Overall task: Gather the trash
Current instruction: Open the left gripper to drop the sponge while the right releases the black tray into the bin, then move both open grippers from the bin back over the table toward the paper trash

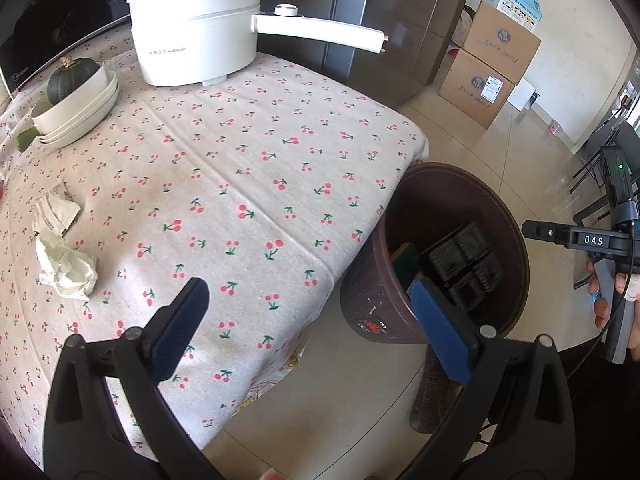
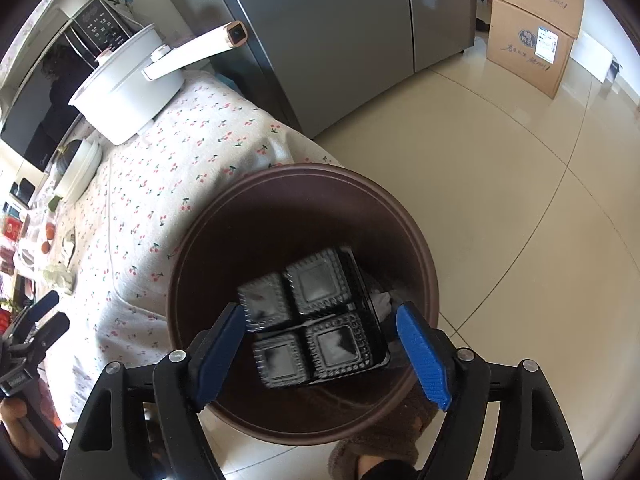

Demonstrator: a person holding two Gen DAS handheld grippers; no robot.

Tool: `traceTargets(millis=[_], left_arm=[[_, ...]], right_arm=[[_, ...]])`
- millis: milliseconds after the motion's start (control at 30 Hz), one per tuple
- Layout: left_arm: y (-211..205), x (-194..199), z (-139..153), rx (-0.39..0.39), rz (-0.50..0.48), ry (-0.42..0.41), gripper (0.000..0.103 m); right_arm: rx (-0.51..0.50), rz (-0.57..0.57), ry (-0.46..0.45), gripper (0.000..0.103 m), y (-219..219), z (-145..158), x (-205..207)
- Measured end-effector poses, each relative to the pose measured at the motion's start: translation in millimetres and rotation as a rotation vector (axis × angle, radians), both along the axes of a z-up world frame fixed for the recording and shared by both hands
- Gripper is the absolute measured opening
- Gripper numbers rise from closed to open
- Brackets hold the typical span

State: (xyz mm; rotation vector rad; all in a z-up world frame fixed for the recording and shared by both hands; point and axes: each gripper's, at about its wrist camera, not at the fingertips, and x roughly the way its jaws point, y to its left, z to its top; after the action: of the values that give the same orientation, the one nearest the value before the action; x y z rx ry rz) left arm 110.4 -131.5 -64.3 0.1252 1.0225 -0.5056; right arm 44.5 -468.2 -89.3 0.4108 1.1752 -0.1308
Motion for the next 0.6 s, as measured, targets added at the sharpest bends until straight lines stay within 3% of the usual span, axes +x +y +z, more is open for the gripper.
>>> traceTargets(millis=[433,600], left_arm=[[61,-5,13,-0.015,0.114,-0.028,0.102],[90,-7,18,-0.009,0.181,-0.052,0.102]], right_arm=[[-0.022,0.074,-0.021,0.086,47,11,24],[-0.049,0.136,-0.042,0.102,79,18,41]])
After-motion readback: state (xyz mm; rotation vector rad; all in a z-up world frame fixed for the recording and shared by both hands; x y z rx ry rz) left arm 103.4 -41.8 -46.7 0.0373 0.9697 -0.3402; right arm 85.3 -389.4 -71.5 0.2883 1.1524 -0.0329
